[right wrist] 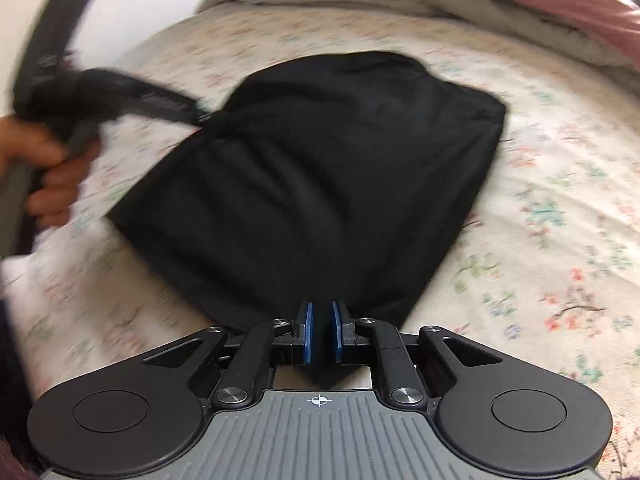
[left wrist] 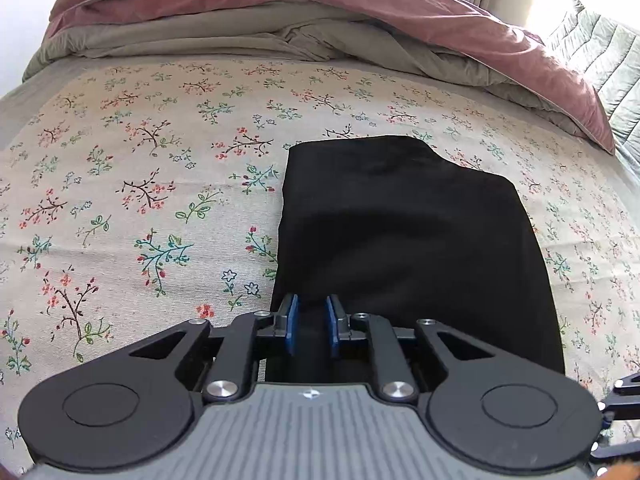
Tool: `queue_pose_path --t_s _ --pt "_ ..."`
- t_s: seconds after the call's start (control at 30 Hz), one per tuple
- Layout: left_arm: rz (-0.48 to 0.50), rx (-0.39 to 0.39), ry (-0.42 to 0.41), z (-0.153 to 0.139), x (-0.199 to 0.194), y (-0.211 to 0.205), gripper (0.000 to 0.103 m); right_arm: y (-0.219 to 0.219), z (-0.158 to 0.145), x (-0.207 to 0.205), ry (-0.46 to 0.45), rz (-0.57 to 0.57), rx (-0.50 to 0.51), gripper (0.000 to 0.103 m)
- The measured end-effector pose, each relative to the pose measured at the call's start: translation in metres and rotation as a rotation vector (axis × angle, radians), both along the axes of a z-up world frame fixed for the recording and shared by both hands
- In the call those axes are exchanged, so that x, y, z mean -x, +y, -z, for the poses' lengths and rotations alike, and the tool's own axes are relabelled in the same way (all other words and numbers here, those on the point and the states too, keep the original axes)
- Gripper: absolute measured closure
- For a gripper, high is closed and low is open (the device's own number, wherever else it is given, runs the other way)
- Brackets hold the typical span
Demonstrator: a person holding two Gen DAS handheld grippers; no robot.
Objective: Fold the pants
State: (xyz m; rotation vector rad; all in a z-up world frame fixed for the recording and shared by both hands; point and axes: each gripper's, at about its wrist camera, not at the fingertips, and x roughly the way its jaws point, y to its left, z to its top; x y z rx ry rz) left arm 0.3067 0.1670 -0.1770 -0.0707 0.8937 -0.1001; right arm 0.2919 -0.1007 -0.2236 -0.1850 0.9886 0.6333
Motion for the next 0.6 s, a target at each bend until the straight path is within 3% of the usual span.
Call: queue_pose_path --t_s 0.1,0.13,0.17,0.23,0.4,0.43,0.53,0.6 --pt "-0.001 -0.027 -0.006 0.000 0.000 -0.004 0.057 -0.006 -0.006 0.003 -0.012 -0.055 0.005 0.089" --pt "-0.003 -0.033 -0.008 0.000 -0.001 -0.004 0.050 -0.010 -0.009 0.000 -0.025 -0.033 -0.007 0.089" --pt "-0.009 -0.045 -0.011 0.000 -0.002 -0.005 0.034 -0.015 -0.011 -0.002 -0.039 -0.006 -0.032 0.089" --pt "-0.034 -0.078 -0.011 0.002 -0.006 -0.004 0.018 -0.027 -0.015 -0.009 -0.053 0.065 -0.093 0.088" --pt "-0.053 0.029 0.018 0.006 -0.014 0.008 0.016 -0.046 -0.015 -0.025 -0.050 0.216 -0.160 0.086" --pt "-0.050 0.056 0.027 0.007 -0.016 0.011 0.013 -0.050 -0.013 -0.029 -0.044 0.246 -0.176 0.084" --pt "-0.056 0.139 0.052 0.014 -0.021 0.019 0.007 -0.064 -0.008 -0.039 -0.009 0.341 -0.242 0.054" --pt "-0.062 0.207 0.066 0.020 -0.025 0.024 0.006 -0.073 -0.004 -0.051 0.017 0.391 -0.305 0.050"
